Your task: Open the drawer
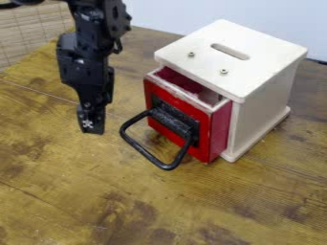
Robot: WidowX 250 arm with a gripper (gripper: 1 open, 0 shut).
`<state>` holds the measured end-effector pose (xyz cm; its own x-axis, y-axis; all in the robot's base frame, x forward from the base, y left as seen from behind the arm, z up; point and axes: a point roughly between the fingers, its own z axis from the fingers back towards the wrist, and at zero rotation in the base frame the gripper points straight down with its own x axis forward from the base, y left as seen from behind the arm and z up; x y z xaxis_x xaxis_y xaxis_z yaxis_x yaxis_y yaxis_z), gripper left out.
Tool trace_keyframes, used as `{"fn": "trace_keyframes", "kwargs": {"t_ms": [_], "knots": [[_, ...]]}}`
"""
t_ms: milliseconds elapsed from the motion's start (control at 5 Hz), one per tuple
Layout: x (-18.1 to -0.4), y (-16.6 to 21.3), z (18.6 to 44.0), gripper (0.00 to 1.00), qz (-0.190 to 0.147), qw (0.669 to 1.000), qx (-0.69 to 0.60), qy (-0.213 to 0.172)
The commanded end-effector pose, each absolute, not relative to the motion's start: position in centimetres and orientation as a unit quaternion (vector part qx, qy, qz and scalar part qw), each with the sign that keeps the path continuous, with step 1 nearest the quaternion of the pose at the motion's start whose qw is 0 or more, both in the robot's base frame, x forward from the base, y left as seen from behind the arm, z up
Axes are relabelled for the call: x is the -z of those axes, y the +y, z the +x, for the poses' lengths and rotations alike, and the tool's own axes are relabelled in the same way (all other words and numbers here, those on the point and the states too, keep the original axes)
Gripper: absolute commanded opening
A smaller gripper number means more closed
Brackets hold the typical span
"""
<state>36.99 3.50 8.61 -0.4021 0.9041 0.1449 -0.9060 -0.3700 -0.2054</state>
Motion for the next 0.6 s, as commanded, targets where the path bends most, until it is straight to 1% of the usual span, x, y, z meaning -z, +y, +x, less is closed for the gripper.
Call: {"fn": "trace_keyframes", "kwargs": {"t_ms": [0,200,400], "knots": [[-10.0,2.9,36.9,1.00,-0.018,0.570,-0.809,-0.138],[-9.5,3.1,36.4,1.00,-0.016,0.582,-0.802,-0.134],[-8.4,1.8,36.7,1.00,-0.019,0.600,-0.789,-0.130]]}}
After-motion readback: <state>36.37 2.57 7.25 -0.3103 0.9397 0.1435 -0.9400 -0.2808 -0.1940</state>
